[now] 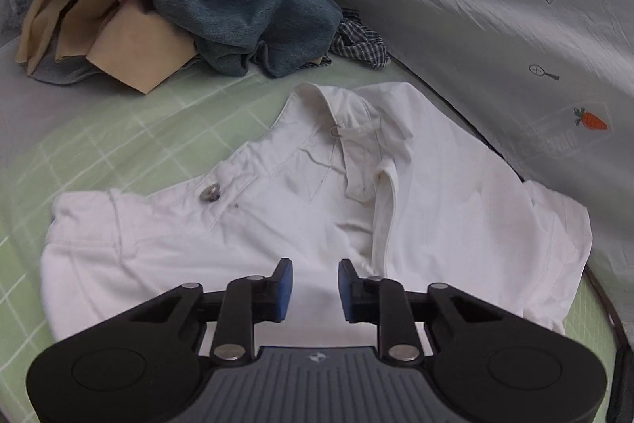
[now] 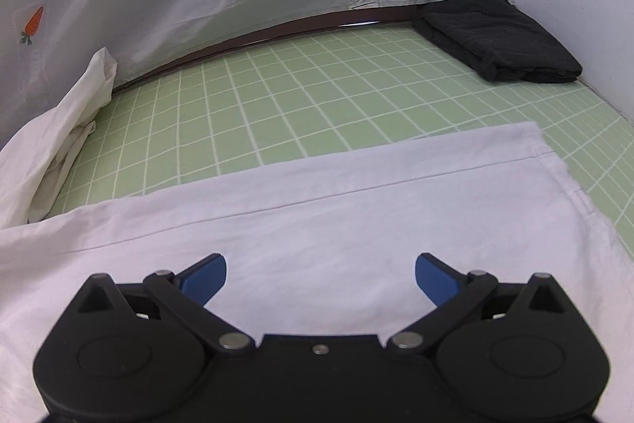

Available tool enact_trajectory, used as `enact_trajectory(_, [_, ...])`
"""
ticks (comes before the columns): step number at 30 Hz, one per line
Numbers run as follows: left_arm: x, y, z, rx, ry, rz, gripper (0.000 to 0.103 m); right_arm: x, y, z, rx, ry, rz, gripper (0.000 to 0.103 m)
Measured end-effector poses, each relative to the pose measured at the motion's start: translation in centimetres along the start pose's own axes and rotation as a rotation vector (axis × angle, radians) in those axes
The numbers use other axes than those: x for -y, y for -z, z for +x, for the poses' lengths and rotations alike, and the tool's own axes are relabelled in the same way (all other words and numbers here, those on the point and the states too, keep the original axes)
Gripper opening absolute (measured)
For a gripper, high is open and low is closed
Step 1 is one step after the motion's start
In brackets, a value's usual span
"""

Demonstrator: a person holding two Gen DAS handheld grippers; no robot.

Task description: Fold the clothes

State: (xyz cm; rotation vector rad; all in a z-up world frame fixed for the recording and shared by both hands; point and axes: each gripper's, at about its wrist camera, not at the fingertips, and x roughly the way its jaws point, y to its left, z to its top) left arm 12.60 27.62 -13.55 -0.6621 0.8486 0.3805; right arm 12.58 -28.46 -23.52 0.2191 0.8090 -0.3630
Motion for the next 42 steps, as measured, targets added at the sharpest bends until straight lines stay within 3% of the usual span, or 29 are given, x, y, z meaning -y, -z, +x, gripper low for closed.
enact_trajectory(5, [0.8, -3.8, 4.1, -0.018, 0.039, 0.035, 0.024, -3.2, 0.1, 1.5, -0.033, 0.028, -0.031, 0.103])
enact_trajectory(12, [1.8, -4.0, 8.4, -0.073, 0.06, 0.072, 0.027, -3.7, 0.6, 2.2, -0.092, 0.062, -0.026, 0.103])
enact_trajectory(19, [2.7, -3.6, 9.4, -0.022, 0.05, 0.098, 0.035, -3.9, 0.5, 2.4, -0.095, 0.052, -0.018, 0.103])
enact_trajectory(25, [5.1, -3.1, 10.1, 0.037, 0.001, 0.26, 0.048, -4.3, 0.4, 2.6, -0.09, 0.044, -0.03, 0.103])
enact_trajectory(30, [7.1, -2.9, 11.0, 0.061, -0.051, 0.398, 0.053, -4.4, 0.5, 2.5, -0.078, 0.042, -0.031, 0.103])
enact_trajectory(34, [7.1, -3.3, 11.2, 0.059, -0.045, 0.37, 0.057, -4.4, 0.8, 2.3, -0.07, 0.041, -0.031, 0.103])
enact_trajectory(40, [7.2, -3.1, 11.4, 0.076, -0.029, 0.389, 0.055, -4.4, 0.9, 2.3, -0.063, 0.041, -0.03, 0.103])
enact_trajectory(41, [7.1, -3.3, 11.4, 0.078, -0.022, 0.384, 0.052, -4.4, 0.9, 2.3, -0.063, 0.04, -0.031, 0.103])
enact_trajectory(42, [6.9, -3.3, 11.3, 0.079, -0.011, 0.382, 0.042, -4.3, 0.9, 2.3, -0.063, 0.039, -0.032, 0.103])
